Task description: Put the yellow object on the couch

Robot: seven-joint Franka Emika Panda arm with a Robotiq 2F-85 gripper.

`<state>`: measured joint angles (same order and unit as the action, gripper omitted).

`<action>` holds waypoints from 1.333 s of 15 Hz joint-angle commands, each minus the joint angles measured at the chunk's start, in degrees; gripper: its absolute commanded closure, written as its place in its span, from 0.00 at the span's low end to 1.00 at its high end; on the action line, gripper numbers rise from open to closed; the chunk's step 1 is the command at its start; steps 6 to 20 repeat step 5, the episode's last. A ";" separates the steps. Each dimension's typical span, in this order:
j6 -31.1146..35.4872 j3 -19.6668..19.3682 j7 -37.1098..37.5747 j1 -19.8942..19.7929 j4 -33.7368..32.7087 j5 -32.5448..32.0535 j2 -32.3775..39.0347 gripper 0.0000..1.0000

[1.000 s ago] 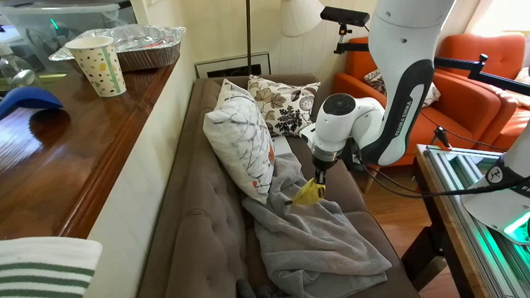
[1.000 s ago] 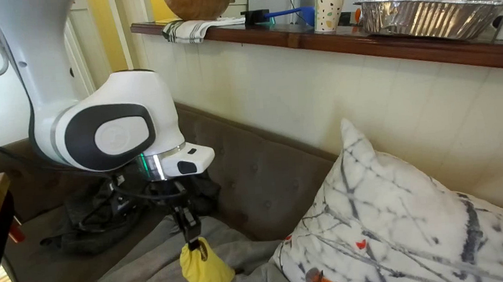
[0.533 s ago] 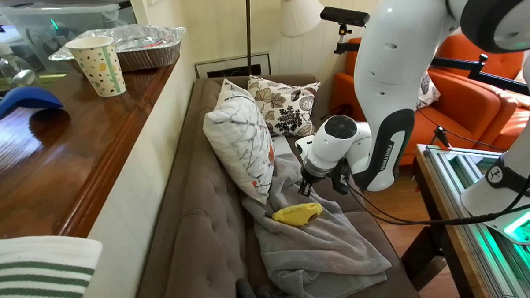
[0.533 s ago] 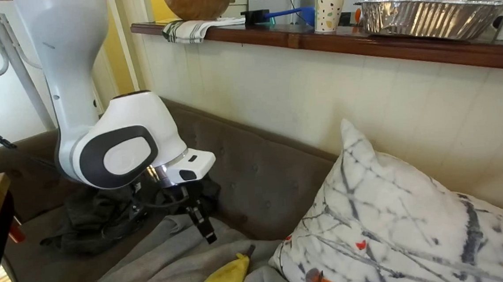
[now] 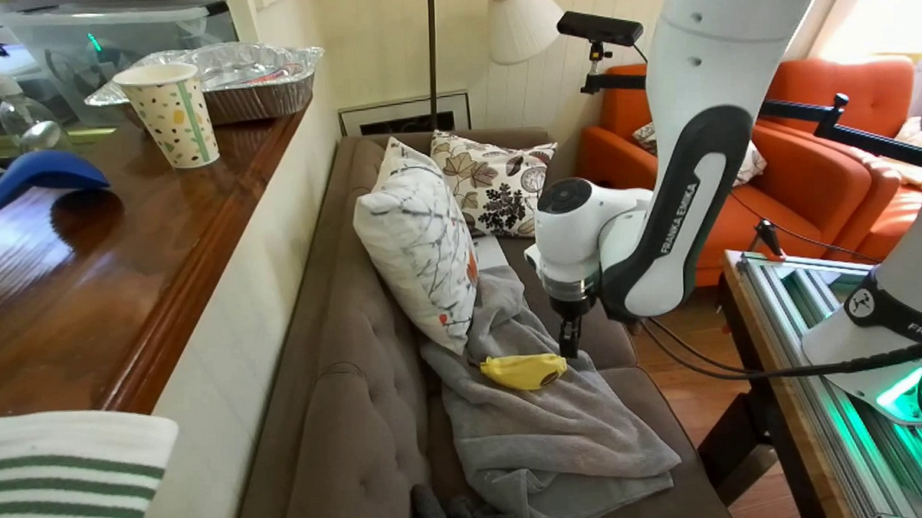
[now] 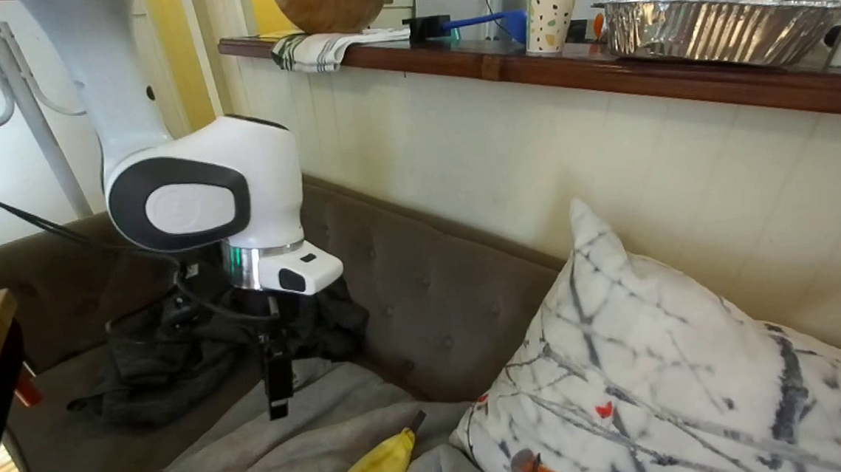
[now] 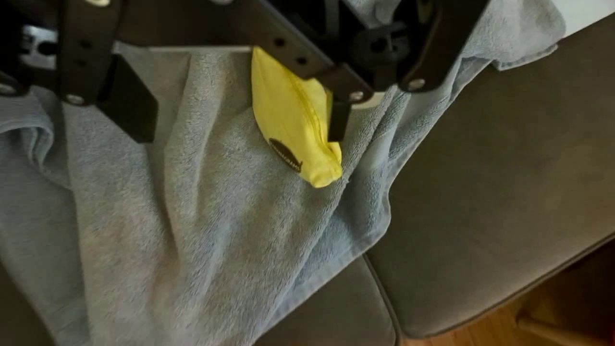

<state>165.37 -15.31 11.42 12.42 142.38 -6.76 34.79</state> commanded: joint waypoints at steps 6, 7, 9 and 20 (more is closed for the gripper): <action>-11.02 5.71 -2.53 -6.69 0.70 0.13 -8.71 0.00; -11.02 5.71 -2.53 -6.69 0.70 0.13 -8.71 0.00; -11.02 5.71 -2.53 -6.69 0.70 0.13 -8.71 0.00; -11.02 5.71 -2.53 -6.69 0.70 0.13 -8.71 0.00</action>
